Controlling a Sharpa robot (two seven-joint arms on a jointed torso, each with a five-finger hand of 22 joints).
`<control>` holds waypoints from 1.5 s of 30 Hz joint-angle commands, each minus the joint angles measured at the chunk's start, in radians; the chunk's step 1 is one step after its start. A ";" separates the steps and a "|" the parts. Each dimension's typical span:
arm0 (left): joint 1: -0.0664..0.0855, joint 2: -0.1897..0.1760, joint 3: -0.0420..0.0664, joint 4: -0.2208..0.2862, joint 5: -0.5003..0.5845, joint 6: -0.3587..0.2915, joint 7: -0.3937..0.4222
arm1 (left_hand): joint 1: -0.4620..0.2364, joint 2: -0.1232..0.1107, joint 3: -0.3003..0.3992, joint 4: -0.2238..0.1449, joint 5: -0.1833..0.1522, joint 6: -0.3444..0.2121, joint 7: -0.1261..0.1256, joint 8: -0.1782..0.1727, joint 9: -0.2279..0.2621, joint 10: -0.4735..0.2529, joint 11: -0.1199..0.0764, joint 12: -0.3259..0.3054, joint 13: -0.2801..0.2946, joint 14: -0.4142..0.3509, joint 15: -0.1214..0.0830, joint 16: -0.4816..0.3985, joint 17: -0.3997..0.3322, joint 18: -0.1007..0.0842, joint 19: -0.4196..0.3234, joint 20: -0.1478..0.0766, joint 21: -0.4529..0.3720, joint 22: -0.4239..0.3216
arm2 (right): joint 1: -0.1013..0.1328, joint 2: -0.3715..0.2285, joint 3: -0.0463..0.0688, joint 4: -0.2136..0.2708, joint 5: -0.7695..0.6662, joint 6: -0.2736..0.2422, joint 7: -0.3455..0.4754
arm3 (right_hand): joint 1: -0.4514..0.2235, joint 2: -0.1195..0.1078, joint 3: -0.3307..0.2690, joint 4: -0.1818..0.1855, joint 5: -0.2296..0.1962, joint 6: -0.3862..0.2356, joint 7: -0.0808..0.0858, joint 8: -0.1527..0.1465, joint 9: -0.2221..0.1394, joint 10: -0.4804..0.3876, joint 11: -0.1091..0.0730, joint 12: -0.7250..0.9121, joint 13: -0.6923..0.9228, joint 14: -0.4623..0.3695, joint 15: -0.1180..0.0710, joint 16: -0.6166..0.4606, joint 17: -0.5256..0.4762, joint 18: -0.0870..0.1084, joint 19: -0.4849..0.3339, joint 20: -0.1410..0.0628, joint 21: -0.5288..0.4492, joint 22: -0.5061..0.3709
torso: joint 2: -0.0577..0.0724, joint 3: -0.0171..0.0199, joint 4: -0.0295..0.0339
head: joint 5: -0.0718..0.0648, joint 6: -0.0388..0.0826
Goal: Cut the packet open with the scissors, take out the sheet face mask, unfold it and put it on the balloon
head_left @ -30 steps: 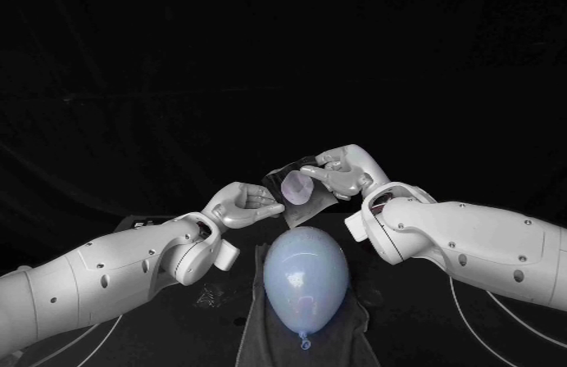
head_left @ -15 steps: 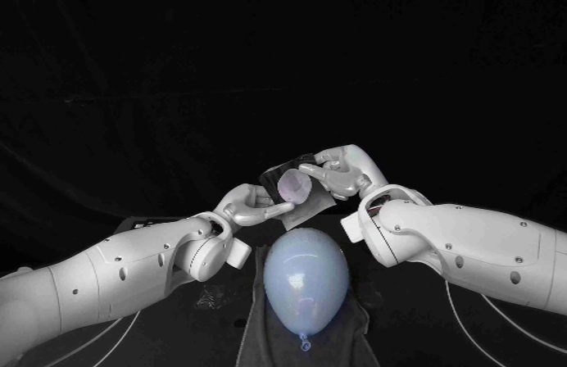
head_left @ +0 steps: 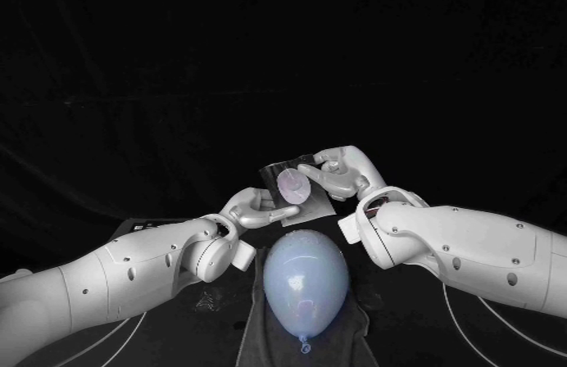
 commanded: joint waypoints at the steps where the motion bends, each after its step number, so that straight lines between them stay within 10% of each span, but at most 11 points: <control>1: 0.002 0.005 0.001 0.001 0.031 -0.013 0.018 | 0.040 0.057 0.039 -0.011 -0.004 0.057 0.041 0.029 0.015 0.048 -0.018 0.016 0.004 0.034 -0.016 0.018 0.007 0.000 0.091 -0.001 0.033 0.014 | -0.001 0.001 0.002 0.001 0.002 -0.002 0.017 | -0.006 0.000 0.105 -0.098 0.000 -0.007 -0.002 0.002 0.001 0.007 -0.002 -0.004 -0.001 0.082 -0.003 0.002 0.153 0.004 0.006 0.003 0.001 0.002 | 0.000 -0.0001 0.0003 | 0.000 0.000; 9: 0.002 0.017 0.001 -0.005 0.080 -0.024 0.053 | 0.138 0.115 0.144 -0.006 -0.004 0.194 -0.014 0.096 0.038 0.207 -0.079 0.047 0.001 0.152 -0.071 0.076 0.034 0.044 0.175 -0.004 0.077 0.028 | -0.007 0.000 0.002 0.000 0.010 0.003 0.016 | -0.031 -0.010 0.143 -0.110 0.000 -0.011 -0.003 0.012 0.005 0.008 -0.002 -0.005 0.000 0.082 -0.003 0.002 0.154 0.004 0.007 0.003 0.000 0.004 | 0.000 0.0002 -0.0005 | 0.003 0.000; 14: 0.003 0.024 0.001 -0.011 0.100 -0.036 0.060 | 0.176 0.102 0.221 -0.021 -0.003 0.268 -0.039 0.147 0.065 0.325 -0.117 0.059 0.000 0.243 -0.108 0.117 0.059 0.079 0.237 -0.015 0.127 0.050 | -0.009 -0.002 0.002 0.003 0.013 0.003 0.017 | -0.031 -0.010 0.143 -0.110 0.000 -0.011 -0.003 0.012 0.005 0.008 -0.002 -0.005 0.000 0.082 -0.003 0.002 0.154 0.004 0.007 0.003 0.000 0.004 | 0.001 0.0013 0.0000 | 0.007 -0.001; 24: 0.003 0.025 0.001 -0.023 0.069 -0.080 0.087 | 0.135 0.046 0.372 -0.033 -0.003 0.271 -0.044 0.173 0.094 0.384 -0.125 0.015 -0.002 0.277 -0.118 0.109 0.074 0.072 0.212 -0.026 0.191 0.090 | -0.011 -0.019 0.002 0.003 0.014 0.043 0.013 | -0.049 -0.015 0.164 -0.114 0.000 -0.018 -0.001 0.018 0.007 -0.002 0.000 -0.031 -0.018 0.076 -0.002 -0.009 0.127 0.013 -0.018 0.004 -0.032 -0.028 | -0.001 0.0005 -0.0012 | 0.005 -0.001; 28: 0.003 0.019 0.002 -0.032 -0.007 -0.102 0.104 | 0.105 0.023 0.430 -0.053 -0.003 0.267 -0.042 0.181 0.105 0.394 -0.124 -0.001 -0.002 0.280 -0.118 0.102 0.080 0.071 0.193 -0.026 0.217 0.107 | -0.010 -0.040 0.002 0.001 0.002 0.083 0.022 | -0.118 -0.067 0.142 -0.090 0.002 -0.100 0.030 -0.021 -0.007 -0.172 0.026 -0.383 -0.261 0.041 0.017 -0.069 -0.001 0.036 -0.099 0.014 -0.135 -0.128 | -0.001 -0.0001 -0.0008 | 0.003 0.000; 29: 0.003 0.018 0.002 -0.035 -0.032 -0.108 0.108 | 0.093 0.017 0.447 -0.062 -0.003 0.266 -0.041 0.183 0.109 0.397 -0.123 -0.006 -0.001 0.281 -0.118 0.099 0.083 0.071 0.188 -0.027 0.228 0.114 | -0.010 -0.046 0.002 0.001 -0.005 0.093 0.026 | -0.163 -0.120 0.111 -0.069 -0.004 -0.163 0.061 -0.067 -0.029 -0.237 0.051 -0.450 -0.303 0.004 0.042 -0.123 -0.104 0.049 -0.171 0.031 -0.223 -0.210 | -0.001 -0.0002 -0.0003 | 0.001 0.000; 34: 0.009 0.017 0.002 -0.060 -0.162 -0.132 0.124 | 0.064 0.006 0.485 -0.089 -0.004 0.264 -0.040 0.187 0.118 0.402 -0.123 -0.011 -0.001 0.284 -0.118 0.094 0.089 0.071 0.176 -0.029 0.256 0.132 | -0.002 -0.076 0.002 -0.007 -0.032 0.139 0.046 | -0.192 -0.187 0.062 -0.033 0.003 -0.204 0.106 -0.121 -0.054 -0.352 0.107 -0.648 -0.479 -0.287 0.097 -0.465 -0.612 0.077 -0.396 0.075 -0.491 -0.420 | -0.001 -0.0002 -0.0003 | 0.001 0.004; 41: 0.029 0.031 0.002 -0.119 -0.413 -0.165 0.137 | 0.036 0.000 0.514 -0.120 -0.004 0.264 -0.039 0.190 0.126 0.404 -0.123 -0.012 -0.001 0.285 -0.118 0.089 0.096 0.071 0.161 -0.033 0.290 0.154 | 0.027 -0.116 0.002 -0.036 -0.066 0.213 0.057 | -0.157 -0.178 -0.046 0.015 0.002 -0.178 0.114 -0.157 -0.068 -0.312 0.126 -0.780 -0.704 -0.380 0.116 -0.692 -0.757 0.096 -0.441 0.129 -0.707 -0.577 | -0.001 -0.0001 -0.0004 | 0.000 0.006; 45: 0.043 0.046 0.001 -0.166 -0.543 -0.183 0.142 | 0.027 -0.001 0.523 -0.132 -0.004 0.264 -0.039 0.191 0.129 0.405 -0.123 -0.012 -0.001 0.286 -0.119 0.087 0.098 0.071 0.155 -0.034 0.303 0.162 | 0.052 -0.136 0.002 -0.060 -0.100 0.261 0.046 | -0.149 -0.161 -0.092 0.041 0.002 -0.138 0.110 -0.155 -0.068 -0.276 0.120 -0.795 -0.761 -0.328 0.112 -0.705 -0.776 0.100 -0.390 0.122 -0.731 -0.609 | -0.001 0.0004 -0.0018 | 0.000 0.007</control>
